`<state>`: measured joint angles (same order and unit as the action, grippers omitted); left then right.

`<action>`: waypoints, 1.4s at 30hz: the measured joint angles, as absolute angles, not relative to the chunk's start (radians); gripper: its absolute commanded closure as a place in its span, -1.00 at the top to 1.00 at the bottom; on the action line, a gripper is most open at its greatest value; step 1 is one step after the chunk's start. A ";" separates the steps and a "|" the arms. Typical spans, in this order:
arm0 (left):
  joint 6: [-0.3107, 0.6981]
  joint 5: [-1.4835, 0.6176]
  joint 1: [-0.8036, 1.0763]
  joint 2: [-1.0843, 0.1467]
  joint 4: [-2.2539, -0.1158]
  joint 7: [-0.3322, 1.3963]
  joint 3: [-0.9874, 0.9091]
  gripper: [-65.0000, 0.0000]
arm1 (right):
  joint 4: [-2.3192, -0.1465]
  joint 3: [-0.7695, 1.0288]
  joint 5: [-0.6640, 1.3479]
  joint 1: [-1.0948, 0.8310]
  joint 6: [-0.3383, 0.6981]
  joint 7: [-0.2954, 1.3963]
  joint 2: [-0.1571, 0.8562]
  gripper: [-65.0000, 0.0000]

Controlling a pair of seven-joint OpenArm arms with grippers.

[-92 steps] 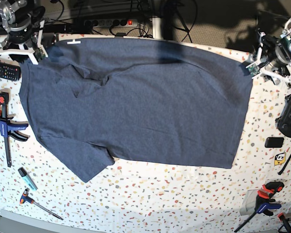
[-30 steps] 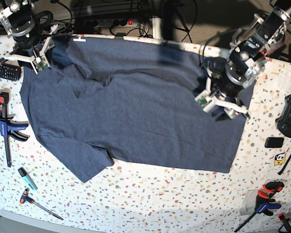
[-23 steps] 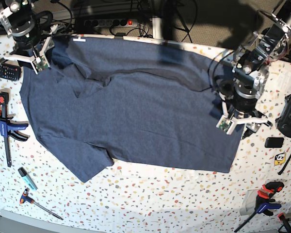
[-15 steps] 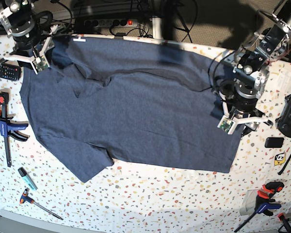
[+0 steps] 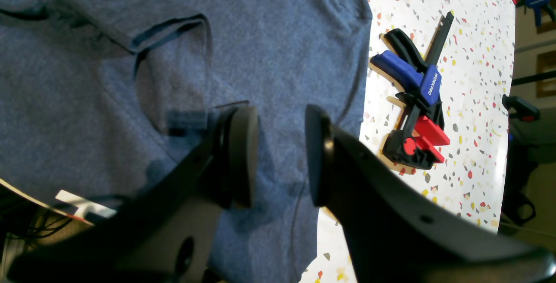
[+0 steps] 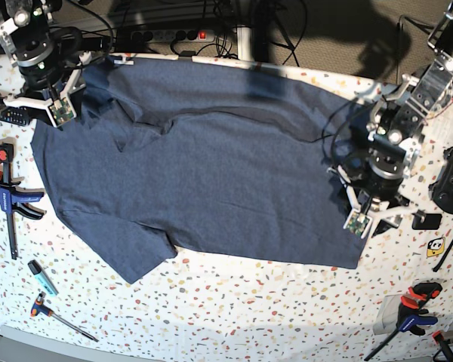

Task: Fold the T-shirt properly
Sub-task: 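Lower the left gripper and grasp the shirt's side edge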

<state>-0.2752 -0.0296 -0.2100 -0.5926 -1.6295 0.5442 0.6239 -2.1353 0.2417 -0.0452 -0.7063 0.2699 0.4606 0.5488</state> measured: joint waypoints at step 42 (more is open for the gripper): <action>0.270 -0.473 -0.853 -0.285 -0.224 0.156 0.622 -0.14 | -1.944 0.242 0.109 -0.466 0.265 0.533 0.477 -0.42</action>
<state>0.2699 -0.4732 -0.8532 -0.2848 -0.2241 0.1562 0.6216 -1.9438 0.2417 0.1085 -0.4656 0.2653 0.5327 0.4767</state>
